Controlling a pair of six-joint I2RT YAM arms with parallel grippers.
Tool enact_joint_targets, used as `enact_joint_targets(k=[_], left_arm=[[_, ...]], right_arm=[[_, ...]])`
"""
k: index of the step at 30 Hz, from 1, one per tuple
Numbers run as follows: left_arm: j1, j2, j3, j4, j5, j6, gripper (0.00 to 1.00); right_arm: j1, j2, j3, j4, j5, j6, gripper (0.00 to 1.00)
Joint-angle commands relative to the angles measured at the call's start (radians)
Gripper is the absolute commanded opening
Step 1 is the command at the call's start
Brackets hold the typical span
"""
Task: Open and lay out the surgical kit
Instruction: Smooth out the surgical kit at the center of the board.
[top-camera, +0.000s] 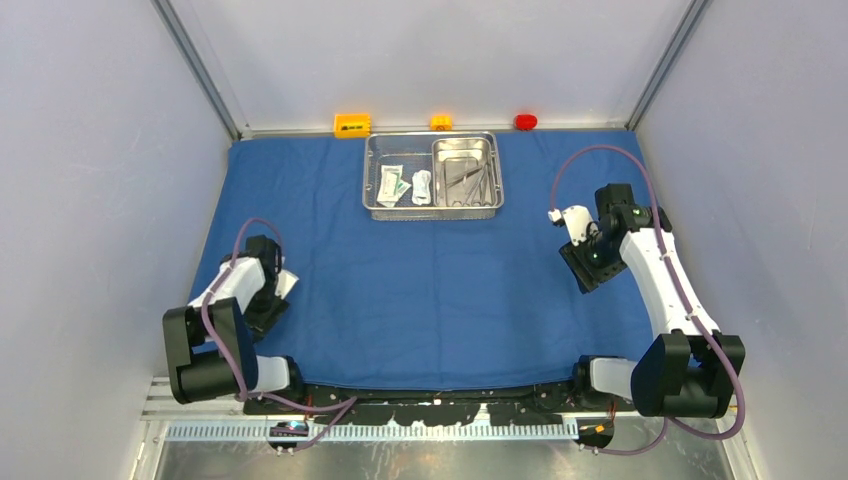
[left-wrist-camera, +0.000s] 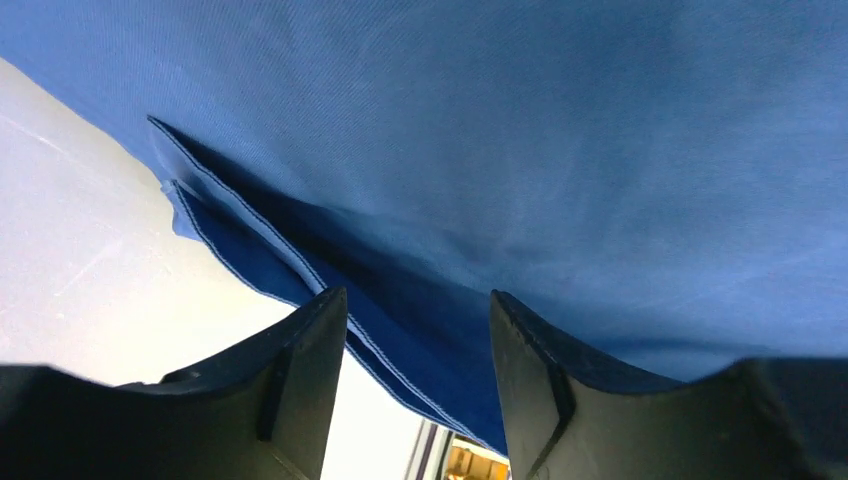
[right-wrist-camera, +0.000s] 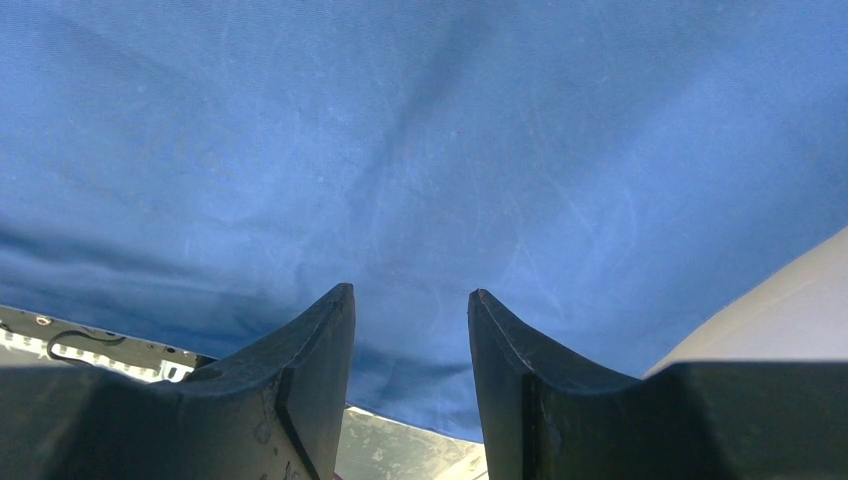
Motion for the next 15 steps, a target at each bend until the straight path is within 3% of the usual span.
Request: enact_joint_targets(k=[1,15], left_arm=[[0.079,0.029,0.0,0.077,-0.03,0.068,0.54],[0.391,-0.009,-0.013,0.168,-0.05,0.251,0.46]], right_arm=[[0.008,0.003,-0.013,0.025,0.004,0.015,0.51],[0.01,0.015,-0.059,0.062,0.016,-0.009,0.5]])
